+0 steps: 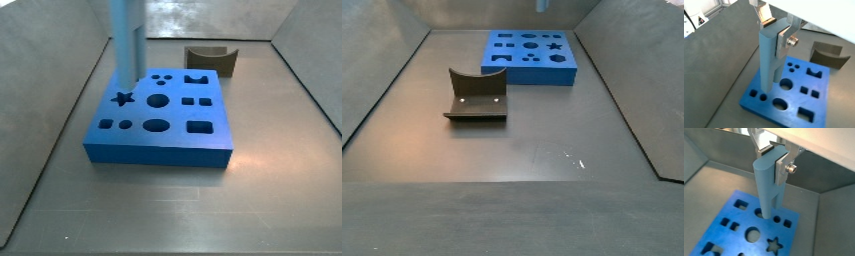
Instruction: Insert the square-circle object.
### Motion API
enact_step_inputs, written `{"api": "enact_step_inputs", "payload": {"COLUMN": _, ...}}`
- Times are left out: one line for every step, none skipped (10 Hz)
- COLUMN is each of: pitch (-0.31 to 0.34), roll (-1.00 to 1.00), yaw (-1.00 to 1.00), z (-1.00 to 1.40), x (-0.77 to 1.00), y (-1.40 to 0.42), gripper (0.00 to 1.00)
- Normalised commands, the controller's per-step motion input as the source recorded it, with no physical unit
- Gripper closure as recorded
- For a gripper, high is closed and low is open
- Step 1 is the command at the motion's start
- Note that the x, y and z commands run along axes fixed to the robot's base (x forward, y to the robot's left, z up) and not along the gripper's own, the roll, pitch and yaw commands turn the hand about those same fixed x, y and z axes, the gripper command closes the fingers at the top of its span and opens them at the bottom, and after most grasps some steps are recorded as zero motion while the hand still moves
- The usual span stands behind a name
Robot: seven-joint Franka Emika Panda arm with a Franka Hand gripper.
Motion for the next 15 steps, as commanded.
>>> {"api": "enact_step_inputs", "payload": {"pitch": -0.003, "roll": 0.03, "yaw": -0.91, "z": -0.19, "x": -0.33, "y": 0.0, "gripper": 1.0}}
{"api": "enact_step_inputs", "payload": {"pitch": 0.0, "roll": 0.03, "yaw": -1.0, "z": -0.21, "x": 0.0, "y": 0.0, "gripper": 1.0}}
{"api": "enact_step_inputs", "payload": {"pitch": 0.0, "roll": 0.03, "yaw": -1.0, "z": -0.2, "x": 0.0, "y": 0.0, "gripper": 1.0}}
{"api": "enact_step_inputs", "payload": {"pitch": 0.0, "roll": 0.03, "yaw": -1.0, "z": -0.2, "x": 0.0, "y": 0.0, "gripper": 1.0}}
{"api": "enact_step_inputs", "payload": {"pitch": 0.0, "roll": 0.0, "yaw": -1.0, "z": -0.19, "x": 0.0, "y": 0.0, "gripper": 1.0}}
{"api": "enact_step_inputs", "payload": {"pitch": 0.0, "roll": 0.0, "yaw": -1.0, "z": -0.21, "x": 0.0, "y": 0.0, "gripper": 1.0}}
{"api": "enact_step_inputs", "payload": {"pitch": 0.0, "roll": 0.0, "yaw": -1.0, "z": -0.21, "x": 0.0, "y": 0.0, "gripper": 1.0}}
{"api": "enact_step_inputs", "payload": {"pitch": 0.0, "roll": 0.0, "yaw": -1.0, "z": -0.22, "x": 0.0, "y": 0.0, "gripper": 1.0}}
{"api": "enact_step_inputs", "payload": {"pitch": 0.0, "roll": 0.0, "yaw": -1.0, "z": -0.23, "x": 0.0, "y": 0.0, "gripper": 1.0}}
{"api": "enact_step_inputs", "payload": {"pitch": -0.004, "roll": -0.02, "yaw": -1.0, "z": -0.27, "x": 0.0, "y": 0.0, "gripper": 1.0}}
{"api": "enact_step_inputs", "payload": {"pitch": -0.07, "roll": -0.08, "yaw": -1.0, "z": -0.22, "x": 0.0, "y": -0.01, "gripper": 1.0}}
{"api": "enact_step_inputs", "payload": {"pitch": -0.106, "roll": -0.09, "yaw": -1.0, "z": -0.17, "x": 0.0, "y": -0.03, "gripper": 1.0}}
{"api": "enact_step_inputs", "payload": {"pitch": -0.096, "roll": -0.07, "yaw": -1.0, "z": -0.17, "x": 0.0, "y": -0.01, "gripper": 1.0}}
{"api": "enact_step_inputs", "payload": {"pitch": -0.166, "roll": -0.15, "yaw": -0.98, "z": -0.13, "x": 0.0, "y": -0.05, "gripper": 1.0}}
{"api": "enact_step_inputs", "payload": {"pitch": -0.314, "roll": -0.37, "yaw": -0.76, "z": -0.06, "x": -0.1, "y": -0.06, "gripper": 1.0}}
